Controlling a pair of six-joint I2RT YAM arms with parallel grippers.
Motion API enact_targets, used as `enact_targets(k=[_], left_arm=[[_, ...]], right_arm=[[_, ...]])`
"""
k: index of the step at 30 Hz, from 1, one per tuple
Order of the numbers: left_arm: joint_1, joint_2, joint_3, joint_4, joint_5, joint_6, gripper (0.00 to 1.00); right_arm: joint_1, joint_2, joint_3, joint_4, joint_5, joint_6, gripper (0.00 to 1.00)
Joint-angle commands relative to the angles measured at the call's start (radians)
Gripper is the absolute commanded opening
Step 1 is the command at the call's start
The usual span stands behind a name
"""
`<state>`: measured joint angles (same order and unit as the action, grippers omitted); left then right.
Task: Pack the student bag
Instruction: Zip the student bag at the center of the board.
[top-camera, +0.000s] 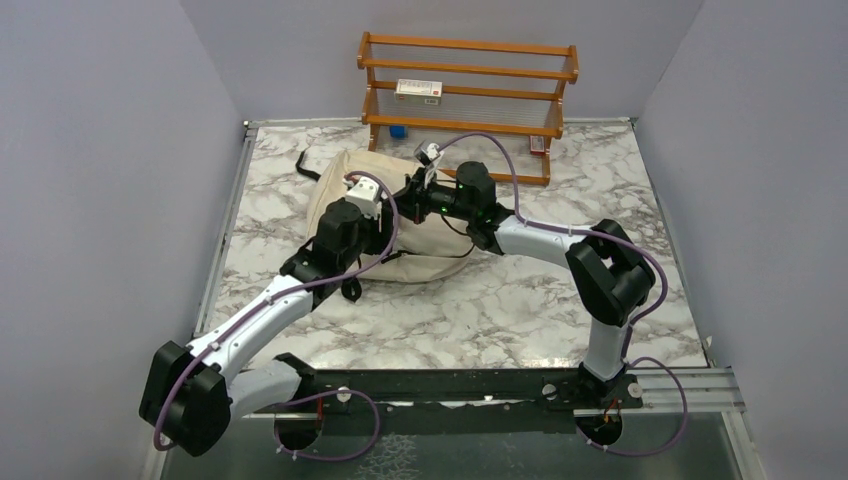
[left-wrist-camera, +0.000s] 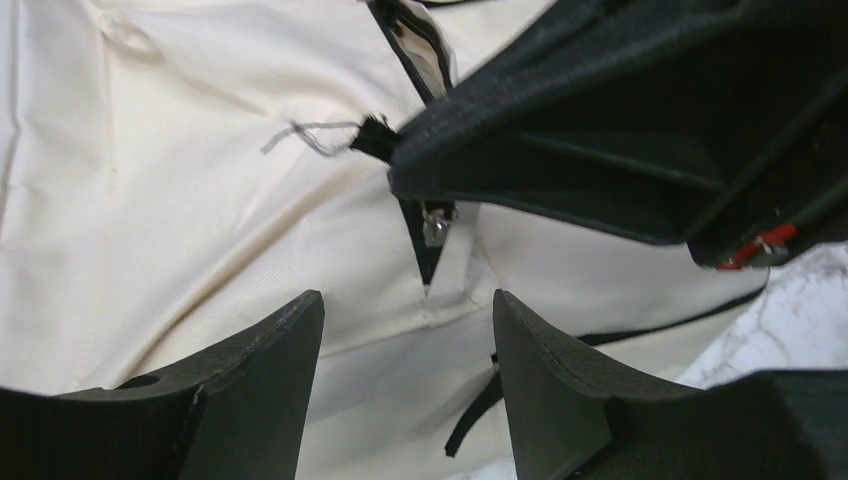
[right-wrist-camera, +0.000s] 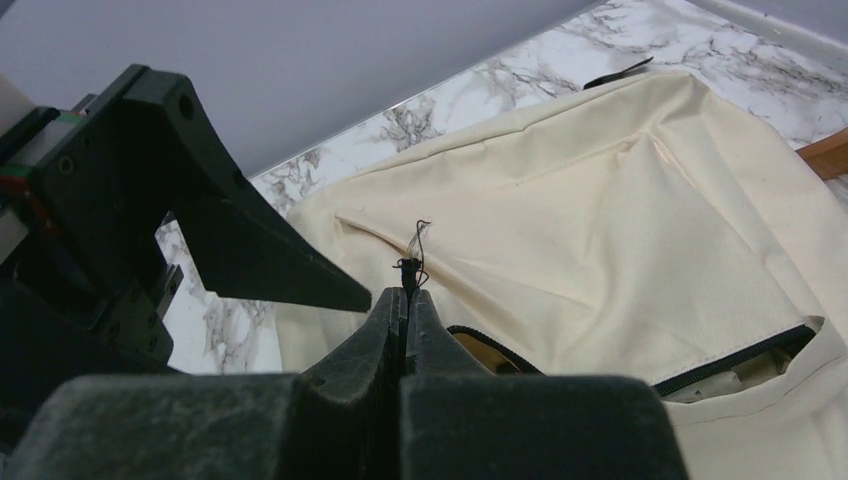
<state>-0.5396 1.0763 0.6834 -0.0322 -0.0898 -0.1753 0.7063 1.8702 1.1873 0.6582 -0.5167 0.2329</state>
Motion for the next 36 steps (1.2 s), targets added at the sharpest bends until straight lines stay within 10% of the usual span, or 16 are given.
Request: enact_targets(k=[1, 14, 27, 36], left_arm=[[-0.011, 0.026, 0.051, 0.06, -0.115, 0.028, 0.64], [-0.078, 0.091, -0.003, 0.098, -0.104, 0.004, 0.63], [-0.103, 0.161, -0.044, 0.007, -0.199, -0.08, 0.09], [-0.114, 0.027, -0.127, -0.041, -0.172, -0.132, 0.0]], right_arm=[[-0.011, -0.002, 0.04, 0.088, -0.034, 0.031, 0.0], [-0.016, -0.006, 0.035, 0.08, -0.027, 0.066, 0.0], [-0.017, -0.023, 0.012, 0.064, 0.025, 0.064, 0.0], [-0.039, -0.007, 0.005, 0.064, 0.238, 0.06, 0.0]])
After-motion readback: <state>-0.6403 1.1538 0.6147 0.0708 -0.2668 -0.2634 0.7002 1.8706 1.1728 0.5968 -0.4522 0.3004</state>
